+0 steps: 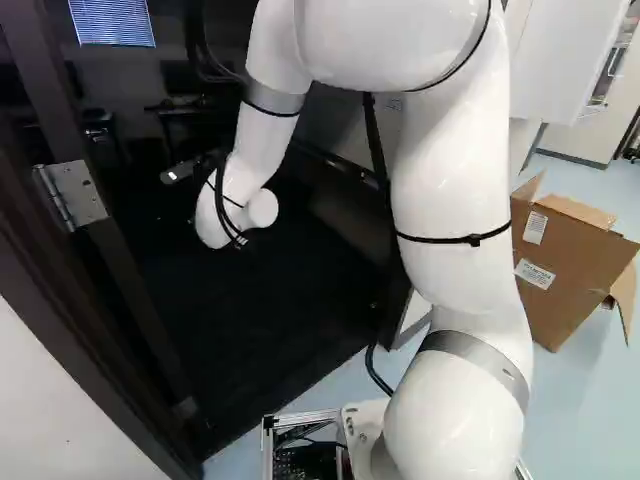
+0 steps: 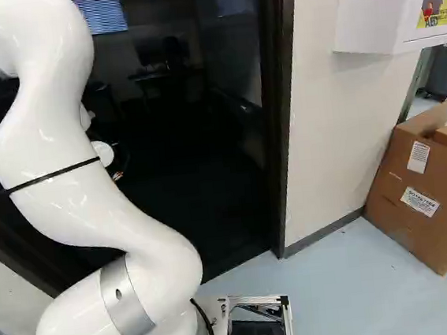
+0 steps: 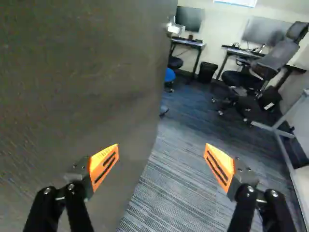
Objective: Open the door and move inside
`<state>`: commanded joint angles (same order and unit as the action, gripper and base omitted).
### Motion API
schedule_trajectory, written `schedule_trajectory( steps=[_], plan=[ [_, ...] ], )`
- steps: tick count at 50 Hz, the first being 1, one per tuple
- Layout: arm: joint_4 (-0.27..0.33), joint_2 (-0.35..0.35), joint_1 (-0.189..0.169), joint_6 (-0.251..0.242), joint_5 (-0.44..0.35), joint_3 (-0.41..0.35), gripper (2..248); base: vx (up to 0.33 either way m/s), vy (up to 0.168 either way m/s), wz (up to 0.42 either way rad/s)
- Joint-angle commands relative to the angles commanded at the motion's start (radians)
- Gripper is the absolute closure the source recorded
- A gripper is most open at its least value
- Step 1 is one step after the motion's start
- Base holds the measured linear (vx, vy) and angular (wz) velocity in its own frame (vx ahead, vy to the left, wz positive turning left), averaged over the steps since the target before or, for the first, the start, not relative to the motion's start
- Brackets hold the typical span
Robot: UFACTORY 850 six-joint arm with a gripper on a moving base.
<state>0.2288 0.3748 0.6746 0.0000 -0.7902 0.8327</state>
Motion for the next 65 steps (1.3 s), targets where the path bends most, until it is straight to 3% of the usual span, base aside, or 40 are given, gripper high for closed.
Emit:
schedule_trajectory(
  steps=[30,50,65],
  plan=[
    [-0.086,-0.087,-0.071,0.000,0.000,-0.106,3,0.000,0.000,0.000],
    [-0.092,-0.109,-0.090,0.000,-0.002,-0.131,3,0.000,0.000,0.000],
    [-0.100,-0.142,-0.125,0.000,-0.006,-0.168,3,0.000,0.000,0.000]
  ],
)
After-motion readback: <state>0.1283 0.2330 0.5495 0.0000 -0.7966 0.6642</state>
